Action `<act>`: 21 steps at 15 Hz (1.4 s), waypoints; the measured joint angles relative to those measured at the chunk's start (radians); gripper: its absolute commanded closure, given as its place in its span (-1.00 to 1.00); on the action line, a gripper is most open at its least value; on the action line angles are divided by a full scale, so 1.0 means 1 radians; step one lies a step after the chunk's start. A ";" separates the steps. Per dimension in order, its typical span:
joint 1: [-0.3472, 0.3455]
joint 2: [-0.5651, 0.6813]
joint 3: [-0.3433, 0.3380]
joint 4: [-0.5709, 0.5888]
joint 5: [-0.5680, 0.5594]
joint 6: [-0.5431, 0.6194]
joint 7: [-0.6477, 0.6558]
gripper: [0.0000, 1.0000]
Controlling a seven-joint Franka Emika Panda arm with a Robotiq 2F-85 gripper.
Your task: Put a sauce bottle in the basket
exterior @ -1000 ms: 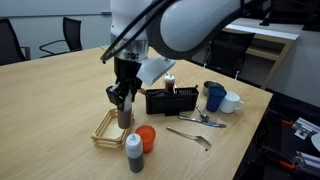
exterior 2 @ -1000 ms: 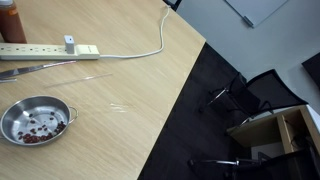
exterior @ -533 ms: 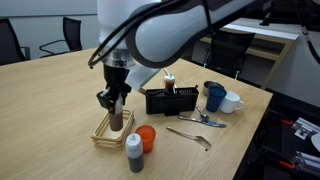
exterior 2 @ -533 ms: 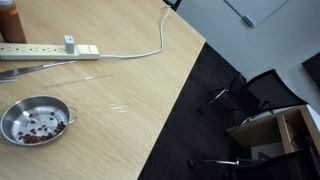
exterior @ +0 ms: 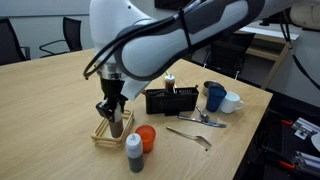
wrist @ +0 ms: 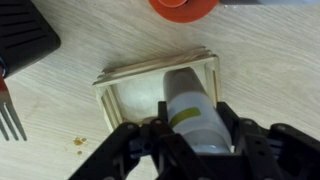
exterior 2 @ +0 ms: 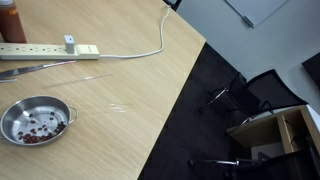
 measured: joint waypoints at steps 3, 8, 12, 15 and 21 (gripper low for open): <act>0.003 0.051 0.000 0.056 0.009 -0.025 -0.013 0.47; 0.023 0.104 0.004 0.141 0.023 -0.068 -0.025 0.47; 0.027 0.112 0.008 0.171 0.023 -0.119 -0.025 0.47; 0.024 0.123 0.008 0.185 0.023 -0.165 -0.025 0.47; 0.024 0.144 0.009 0.223 0.026 -0.220 -0.025 -0.94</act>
